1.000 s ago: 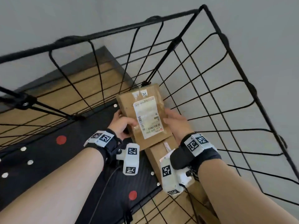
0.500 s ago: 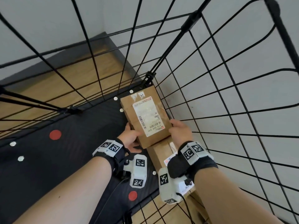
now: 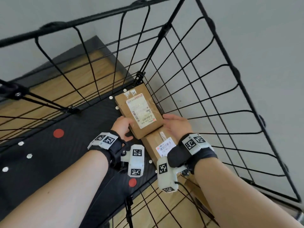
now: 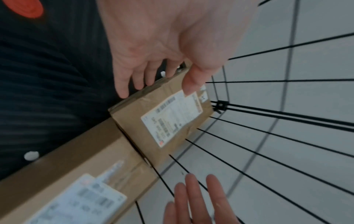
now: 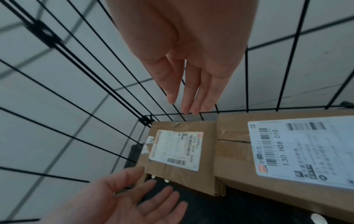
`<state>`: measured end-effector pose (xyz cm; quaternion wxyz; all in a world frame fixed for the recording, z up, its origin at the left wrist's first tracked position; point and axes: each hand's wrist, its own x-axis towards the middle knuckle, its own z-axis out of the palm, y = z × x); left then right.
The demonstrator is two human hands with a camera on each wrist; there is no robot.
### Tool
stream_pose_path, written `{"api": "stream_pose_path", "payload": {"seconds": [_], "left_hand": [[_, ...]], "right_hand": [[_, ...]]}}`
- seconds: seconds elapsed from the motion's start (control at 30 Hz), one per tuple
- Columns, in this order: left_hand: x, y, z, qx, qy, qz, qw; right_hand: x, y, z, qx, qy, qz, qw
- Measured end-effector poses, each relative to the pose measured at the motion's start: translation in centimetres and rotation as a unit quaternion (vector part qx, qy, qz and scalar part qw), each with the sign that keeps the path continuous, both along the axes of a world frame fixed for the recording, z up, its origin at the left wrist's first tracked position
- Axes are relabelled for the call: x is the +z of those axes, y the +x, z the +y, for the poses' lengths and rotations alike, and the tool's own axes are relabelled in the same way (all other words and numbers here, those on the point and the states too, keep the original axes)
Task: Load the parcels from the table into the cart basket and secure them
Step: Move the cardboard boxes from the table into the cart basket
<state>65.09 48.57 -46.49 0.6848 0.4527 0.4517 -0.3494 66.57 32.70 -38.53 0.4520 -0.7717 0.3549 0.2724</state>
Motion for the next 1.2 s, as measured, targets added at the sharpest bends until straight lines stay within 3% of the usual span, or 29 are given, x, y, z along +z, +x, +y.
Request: {"api": "stream_pose_path", "payload": {"seconds": [0.17,0.33,0.57,0.9,1.2], "left_hand": [[7.4,0.3,-0.7,0.033,-0.006,-0.062,0.998],[15.9,-0.1,-3.0,-0.006,-0.016,-0.142,0.99],[26.1,-4.8,-7.2,-0.081,-0.033,-0.213,0.973],[38.7,-19.4,-13.6,-0.181,-0.029,-0.299,0.937],[43.0,-37.0,-19.3,-0.251,-0.033,-0.319,0.913]], "right_hand": [[7.4,-1.0,0.6,-0.035,0.089,-0.038,0.995],[15.1,-4.0,-0.3,-0.072,0.133,-0.093,0.984],[24.0,-11.9,-4.5,-0.126,0.103,-0.172,0.971],[34.7,-28.3,-10.9,-0.146,0.106,-0.283,0.942],[39.7,-47.4,-16.5,-0.147,0.058,-0.33,0.931]]}}
